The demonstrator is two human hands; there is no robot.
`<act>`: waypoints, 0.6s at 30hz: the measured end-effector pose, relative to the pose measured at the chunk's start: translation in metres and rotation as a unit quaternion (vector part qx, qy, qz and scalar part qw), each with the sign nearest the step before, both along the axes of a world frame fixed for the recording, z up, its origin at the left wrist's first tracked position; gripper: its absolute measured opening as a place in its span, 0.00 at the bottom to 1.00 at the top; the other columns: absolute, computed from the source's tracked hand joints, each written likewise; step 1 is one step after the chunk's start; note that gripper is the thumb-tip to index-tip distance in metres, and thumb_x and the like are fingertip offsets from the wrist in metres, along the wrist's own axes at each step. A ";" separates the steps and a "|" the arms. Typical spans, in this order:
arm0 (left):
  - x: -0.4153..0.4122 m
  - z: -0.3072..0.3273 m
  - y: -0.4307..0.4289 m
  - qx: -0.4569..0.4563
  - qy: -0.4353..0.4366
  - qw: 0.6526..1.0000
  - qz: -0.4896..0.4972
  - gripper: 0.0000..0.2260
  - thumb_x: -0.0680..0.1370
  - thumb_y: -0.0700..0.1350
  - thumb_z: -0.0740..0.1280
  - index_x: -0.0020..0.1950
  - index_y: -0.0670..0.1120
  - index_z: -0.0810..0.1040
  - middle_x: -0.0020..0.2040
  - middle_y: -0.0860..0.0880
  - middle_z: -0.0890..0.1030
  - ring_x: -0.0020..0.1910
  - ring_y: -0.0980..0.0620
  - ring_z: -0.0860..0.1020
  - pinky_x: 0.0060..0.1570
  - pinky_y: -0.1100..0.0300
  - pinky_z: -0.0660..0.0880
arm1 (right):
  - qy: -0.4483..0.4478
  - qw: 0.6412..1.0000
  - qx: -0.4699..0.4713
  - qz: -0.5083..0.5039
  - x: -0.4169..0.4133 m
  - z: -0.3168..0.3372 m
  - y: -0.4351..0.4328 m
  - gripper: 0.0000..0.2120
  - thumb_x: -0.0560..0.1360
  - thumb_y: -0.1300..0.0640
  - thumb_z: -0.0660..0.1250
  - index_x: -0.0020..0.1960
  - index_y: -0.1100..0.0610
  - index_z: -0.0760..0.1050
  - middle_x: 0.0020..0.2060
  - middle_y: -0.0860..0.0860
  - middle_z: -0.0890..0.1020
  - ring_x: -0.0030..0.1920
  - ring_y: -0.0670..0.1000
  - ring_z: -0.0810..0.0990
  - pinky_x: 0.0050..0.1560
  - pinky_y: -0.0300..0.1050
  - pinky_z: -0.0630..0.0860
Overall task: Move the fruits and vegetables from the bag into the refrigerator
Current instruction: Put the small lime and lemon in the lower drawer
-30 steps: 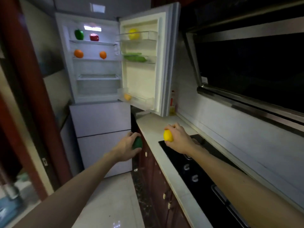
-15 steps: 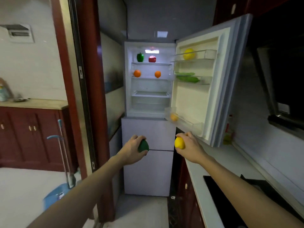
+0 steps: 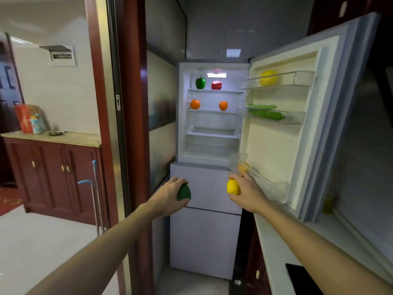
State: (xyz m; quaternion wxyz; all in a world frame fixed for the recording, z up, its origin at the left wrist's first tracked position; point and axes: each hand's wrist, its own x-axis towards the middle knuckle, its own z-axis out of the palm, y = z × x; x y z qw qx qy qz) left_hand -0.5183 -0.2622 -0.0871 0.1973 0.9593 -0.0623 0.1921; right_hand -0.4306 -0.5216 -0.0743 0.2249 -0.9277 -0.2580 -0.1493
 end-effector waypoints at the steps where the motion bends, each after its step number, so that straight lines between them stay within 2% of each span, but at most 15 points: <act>1: 0.005 0.001 0.004 0.000 -0.003 1.000 0.001 0.26 0.73 0.51 0.70 0.69 0.49 0.67 0.60 0.49 0.71 0.57 0.50 0.74 0.57 0.58 0.73 | -0.001 1.000 0.001 0.001 0.005 0.000 0.004 0.24 0.70 0.54 0.70 0.65 0.51 0.70 0.59 0.52 0.68 0.61 0.55 0.70 0.57 0.51 0.73; 12: 0.099 0.012 0.058 -0.005 -0.017 0.999 -0.028 0.24 0.73 0.49 0.71 0.67 0.48 0.68 0.61 0.50 0.71 0.56 0.53 0.71 0.57 0.58 0.73 | -0.011 0.999 -0.017 -0.027 0.085 0.014 0.047 0.25 0.71 0.53 0.69 0.67 0.50 0.70 0.57 0.54 0.69 0.60 0.58 0.71 0.59 0.51 0.71; 18: 0.159 0.024 0.094 -0.003 -0.028 0.999 -0.037 0.25 0.73 0.48 0.71 0.67 0.48 0.68 0.61 0.50 0.71 0.56 0.53 0.71 0.56 0.60 0.72 | -0.014 0.999 -0.011 -0.036 0.136 0.027 0.079 0.26 0.71 0.53 0.69 0.68 0.50 0.70 0.59 0.54 0.70 0.61 0.58 0.71 0.61 0.51 0.71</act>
